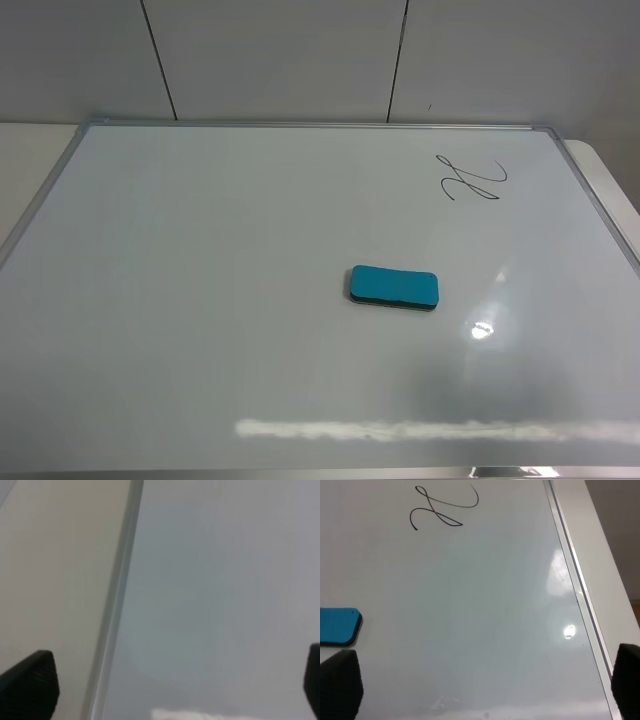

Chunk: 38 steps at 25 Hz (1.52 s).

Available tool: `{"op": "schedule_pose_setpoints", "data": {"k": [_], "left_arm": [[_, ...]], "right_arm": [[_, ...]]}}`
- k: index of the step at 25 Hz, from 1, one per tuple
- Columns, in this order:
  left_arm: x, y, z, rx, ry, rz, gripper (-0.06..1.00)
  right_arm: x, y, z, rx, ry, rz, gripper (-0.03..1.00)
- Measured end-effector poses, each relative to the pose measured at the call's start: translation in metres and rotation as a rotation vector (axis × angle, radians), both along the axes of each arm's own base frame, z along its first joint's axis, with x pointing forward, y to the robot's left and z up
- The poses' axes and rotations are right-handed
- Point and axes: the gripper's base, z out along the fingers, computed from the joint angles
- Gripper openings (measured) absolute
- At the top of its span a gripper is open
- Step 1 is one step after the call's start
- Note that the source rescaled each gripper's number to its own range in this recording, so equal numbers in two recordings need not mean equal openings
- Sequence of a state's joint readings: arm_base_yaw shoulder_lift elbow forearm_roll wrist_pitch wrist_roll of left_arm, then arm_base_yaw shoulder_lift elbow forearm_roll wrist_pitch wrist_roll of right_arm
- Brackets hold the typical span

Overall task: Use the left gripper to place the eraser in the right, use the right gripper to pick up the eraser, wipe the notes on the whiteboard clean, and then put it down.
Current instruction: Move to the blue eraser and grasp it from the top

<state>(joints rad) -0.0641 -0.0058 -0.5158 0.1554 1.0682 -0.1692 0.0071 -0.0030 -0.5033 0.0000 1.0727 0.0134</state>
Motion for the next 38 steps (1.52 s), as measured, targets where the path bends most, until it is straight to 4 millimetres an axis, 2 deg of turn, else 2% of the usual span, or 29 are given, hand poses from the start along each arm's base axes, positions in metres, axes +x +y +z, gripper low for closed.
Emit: {"op": "schedule_pose_setpoints", "data": {"k": [9,13,18,22,26,31,34,38], "left_arm": [[0.0,0.0,0.0,0.0,0.0,0.001,1.0],[0.0,0.0,0.0,0.0,0.0,0.001,1.0],[0.0,0.0,0.0,0.0,0.0,0.001,1.0],[0.0,0.0,0.0,0.0,0.0,0.001,1.0],[0.0,0.0,0.0,0.0,0.0,0.001,1.0],[0.0,0.0,0.0,0.0,0.0,0.001,1.0],[0.0,0.0,0.0,0.0,0.0,0.001,1.0],[0.0,0.0,0.0,0.0,0.0,0.001,1.0]], "right_arm": [[0.0,0.001,0.0,0.009,0.0,0.004,1.0],[0.003,0.008,0.0,0.038,0.019,0.08,1.0],[0.031,0.018,0.001,0.006,0.186,0.234,1.0],[0.056,0.025,0.006,-0.092,0.294,0.419,1.0],[0.093,0.029,0.02,-0.263,0.398,0.562,1.0],[0.16,0.041,0.04,-0.411,0.478,0.716,1.0],[0.202,0.058,0.038,-0.479,0.505,0.855,1.0],[0.248,0.085,0.023,-0.553,0.547,1.018,1.0]]}}
